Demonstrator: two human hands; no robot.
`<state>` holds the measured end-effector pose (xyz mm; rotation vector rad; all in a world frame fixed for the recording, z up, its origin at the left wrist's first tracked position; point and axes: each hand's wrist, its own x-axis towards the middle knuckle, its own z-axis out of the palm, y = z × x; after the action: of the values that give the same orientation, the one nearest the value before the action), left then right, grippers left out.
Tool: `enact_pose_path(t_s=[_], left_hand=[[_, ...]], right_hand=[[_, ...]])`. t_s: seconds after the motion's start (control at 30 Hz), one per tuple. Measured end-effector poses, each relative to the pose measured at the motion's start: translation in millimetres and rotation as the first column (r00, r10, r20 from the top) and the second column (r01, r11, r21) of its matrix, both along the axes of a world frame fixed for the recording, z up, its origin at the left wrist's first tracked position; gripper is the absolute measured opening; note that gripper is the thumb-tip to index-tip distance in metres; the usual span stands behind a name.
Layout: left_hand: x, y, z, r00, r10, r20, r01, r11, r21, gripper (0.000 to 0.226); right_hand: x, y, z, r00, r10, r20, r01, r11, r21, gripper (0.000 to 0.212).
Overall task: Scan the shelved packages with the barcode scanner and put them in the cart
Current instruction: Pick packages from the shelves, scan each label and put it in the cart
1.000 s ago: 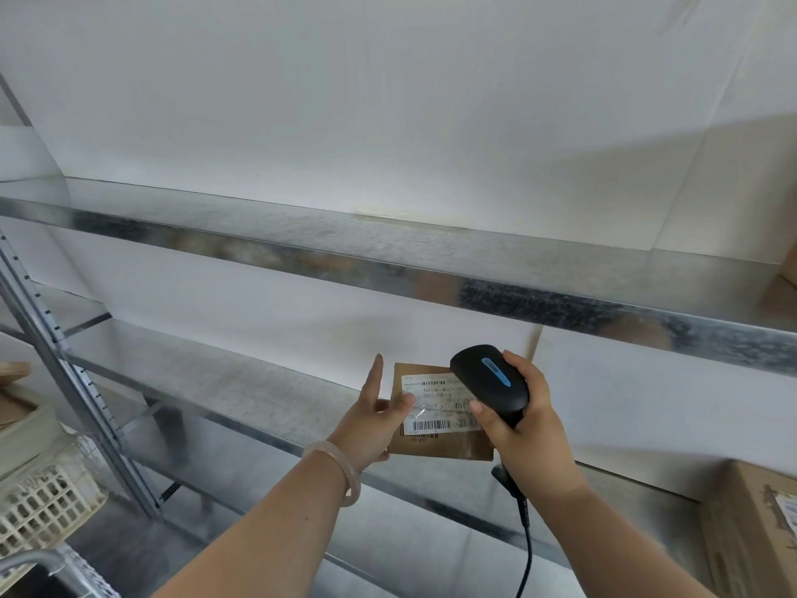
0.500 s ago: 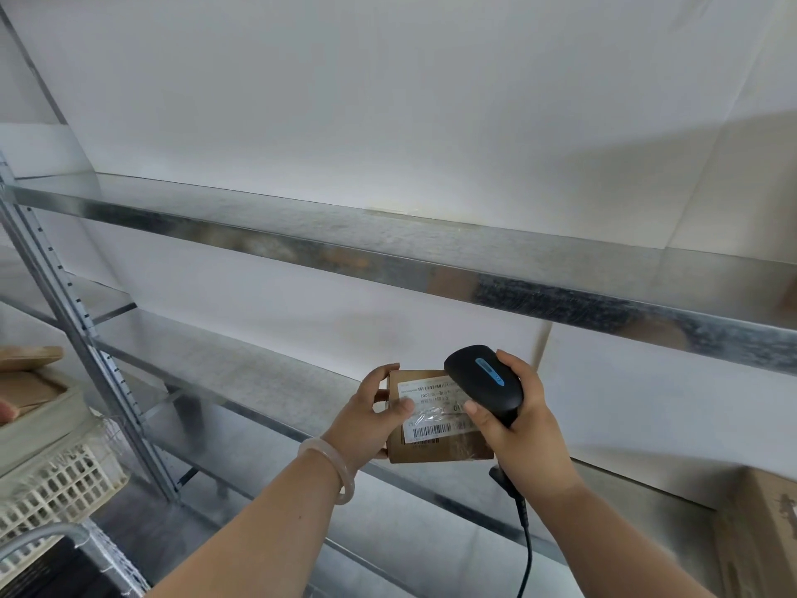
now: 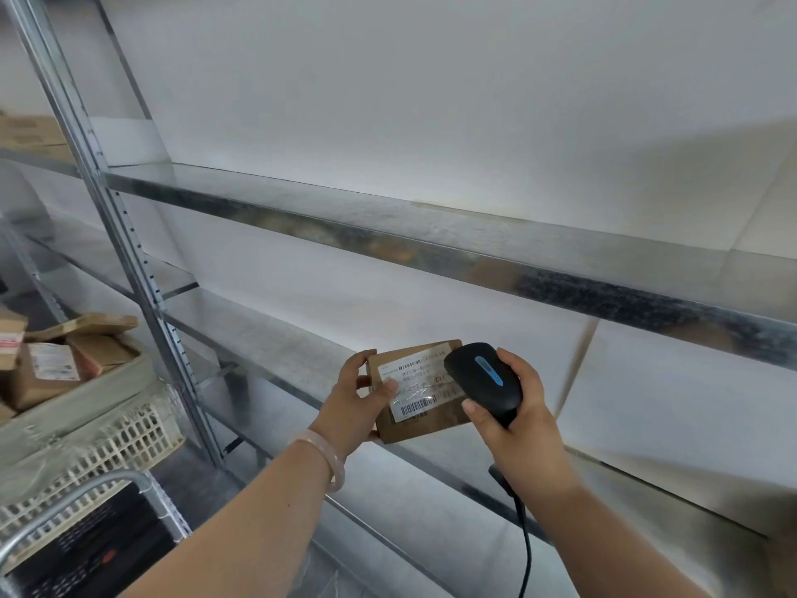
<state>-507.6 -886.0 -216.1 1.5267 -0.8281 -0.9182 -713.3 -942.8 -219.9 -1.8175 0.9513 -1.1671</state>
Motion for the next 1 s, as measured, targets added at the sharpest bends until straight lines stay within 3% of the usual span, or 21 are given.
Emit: enact_pose_path(t_s=[0.47,1.0], left_hand=[[60,26,-2,0.999,0.031,0.012,-0.031,0.998,-0.063,0.044],[235,84,3,0.997,0.030,0.069,-0.023,0.995,-0.100,0.046]], right_hand=[[56,30,-1,0.997,0.051,-0.050,-0.051,0.999,0.000,0.063],[227,105,6,0.983,0.078,-0.167,-0.080,0.997,-0.005,0.058]])
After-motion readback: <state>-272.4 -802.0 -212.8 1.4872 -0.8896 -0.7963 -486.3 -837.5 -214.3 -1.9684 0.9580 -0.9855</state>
